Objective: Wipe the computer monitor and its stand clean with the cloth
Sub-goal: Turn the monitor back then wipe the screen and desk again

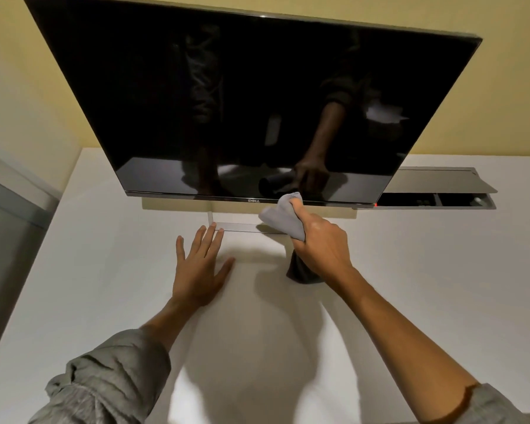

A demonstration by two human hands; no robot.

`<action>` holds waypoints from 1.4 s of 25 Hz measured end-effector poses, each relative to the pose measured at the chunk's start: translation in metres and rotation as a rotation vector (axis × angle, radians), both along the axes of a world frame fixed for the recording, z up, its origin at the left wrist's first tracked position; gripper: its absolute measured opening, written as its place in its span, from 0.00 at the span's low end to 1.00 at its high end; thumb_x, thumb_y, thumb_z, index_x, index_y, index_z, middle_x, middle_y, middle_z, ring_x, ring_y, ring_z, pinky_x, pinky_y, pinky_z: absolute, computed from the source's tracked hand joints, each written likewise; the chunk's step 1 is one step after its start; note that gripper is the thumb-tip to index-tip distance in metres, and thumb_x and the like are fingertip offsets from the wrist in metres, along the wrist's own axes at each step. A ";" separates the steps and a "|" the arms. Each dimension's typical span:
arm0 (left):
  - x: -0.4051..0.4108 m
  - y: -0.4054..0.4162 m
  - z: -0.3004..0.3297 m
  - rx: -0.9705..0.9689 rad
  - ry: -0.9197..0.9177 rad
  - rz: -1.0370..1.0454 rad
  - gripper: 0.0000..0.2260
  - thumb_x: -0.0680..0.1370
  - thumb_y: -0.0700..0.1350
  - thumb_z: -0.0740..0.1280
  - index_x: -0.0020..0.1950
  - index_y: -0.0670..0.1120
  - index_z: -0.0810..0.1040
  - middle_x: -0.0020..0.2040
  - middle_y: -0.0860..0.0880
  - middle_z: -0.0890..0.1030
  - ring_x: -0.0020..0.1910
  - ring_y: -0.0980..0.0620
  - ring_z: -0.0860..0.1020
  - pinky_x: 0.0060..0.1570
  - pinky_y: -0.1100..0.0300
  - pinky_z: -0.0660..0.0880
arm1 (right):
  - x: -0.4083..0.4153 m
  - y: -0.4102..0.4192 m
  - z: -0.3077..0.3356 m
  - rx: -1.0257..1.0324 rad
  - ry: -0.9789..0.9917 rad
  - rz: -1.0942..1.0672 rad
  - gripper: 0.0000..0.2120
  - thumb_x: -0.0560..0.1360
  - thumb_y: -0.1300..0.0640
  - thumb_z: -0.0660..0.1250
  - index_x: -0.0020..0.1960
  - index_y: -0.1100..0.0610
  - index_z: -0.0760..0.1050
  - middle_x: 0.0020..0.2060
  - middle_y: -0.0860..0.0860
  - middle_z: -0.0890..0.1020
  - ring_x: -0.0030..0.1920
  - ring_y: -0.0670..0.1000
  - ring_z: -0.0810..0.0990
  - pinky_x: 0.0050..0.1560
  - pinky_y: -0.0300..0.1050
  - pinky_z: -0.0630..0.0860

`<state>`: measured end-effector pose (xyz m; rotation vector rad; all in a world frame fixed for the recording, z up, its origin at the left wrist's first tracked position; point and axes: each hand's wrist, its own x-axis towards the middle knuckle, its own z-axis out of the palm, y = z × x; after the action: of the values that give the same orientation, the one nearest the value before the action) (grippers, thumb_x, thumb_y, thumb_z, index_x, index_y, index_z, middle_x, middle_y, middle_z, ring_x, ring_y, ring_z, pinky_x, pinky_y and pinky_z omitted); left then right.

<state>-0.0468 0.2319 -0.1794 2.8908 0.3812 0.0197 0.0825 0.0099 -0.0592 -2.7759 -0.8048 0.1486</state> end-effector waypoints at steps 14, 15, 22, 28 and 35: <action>0.002 -0.003 0.002 -0.204 -0.044 0.064 0.28 0.81 0.65 0.49 0.79 0.58 0.48 0.79 0.52 0.59 0.79 0.48 0.54 0.76 0.43 0.39 | -0.034 0.145 -0.038 0.392 -0.300 0.226 0.17 0.70 0.51 0.75 0.56 0.58 0.82 0.30 0.52 0.81 0.26 0.49 0.78 0.32 0.39 0.78; 0.001 -0.005 0.008 -0.242 -0.098 0.075 0.28 0.81 0.64 0.53 0.78 0.59 0.49 0.78 0.50 0.62 0.78 0.47 0.57 0.76 0.40 0.45 | -0.035 0.157 -0.040 0.305 -0.355 0.217 0.19 0.69 0.48 0.76 0.57 0.54 0.83 0.28 0.50 0.80 0.25 0.47 0.77 0.31 0.37 0.75; -0.007 -0.013 0.027 -0.591 -0.251 0.291 0.24 0.76 0.71 0.54 0.65 0.59 0.64 0.65 0.51 0.76 0.64 0.50 0.75 0.68 0.50 0.71 | -0.046 0.217 -0.025 0.260 -0.396 0.363 0.28 0.66 0.50 0.78 0.64 0.53 0.78 0.33 0.53 0.82 0.29 0.52 0.80 0.33 0.41 0.80; -0.008 -0.016 0.030 -0.672 -0.177 0.320 0.06 0.79 0.55 0.62 0.53 0.57 0.68 0.51 0.57 0.74 0.46 0.67 0.74 0.56 0.72 0.73 | -0.057 0.255 -0.018 0.119 -0.428 0.378 0.31 0.68 0.46 0.75 0.68 0.51 0.74 0.32 0.48 0.80 0.27 0.46 0.76 0.29 0.37 0.72; -0.010 -0.012 0.005 -0.778 -0.054 0.449 0.16 0.79 0.57 0.67 0.63 0.52 0.70 0.54 0.61 0.75 0.53 0.58 0.76 0.44 0.87 0.61 | -0.066 0.258 -0.022 -0.047 -0.593 0.479 0.31 0.74 0.39 0.66 0.73 0.50 0.68 0.39 0.43 0.83 0.34 0.45 0.81 0.35 0.34 0.74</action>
<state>-0.0564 0.2195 -0.1739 1.9966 0.8082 0.0184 0.0166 0.2674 -0.0817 -2.6259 -1.6108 -0.6065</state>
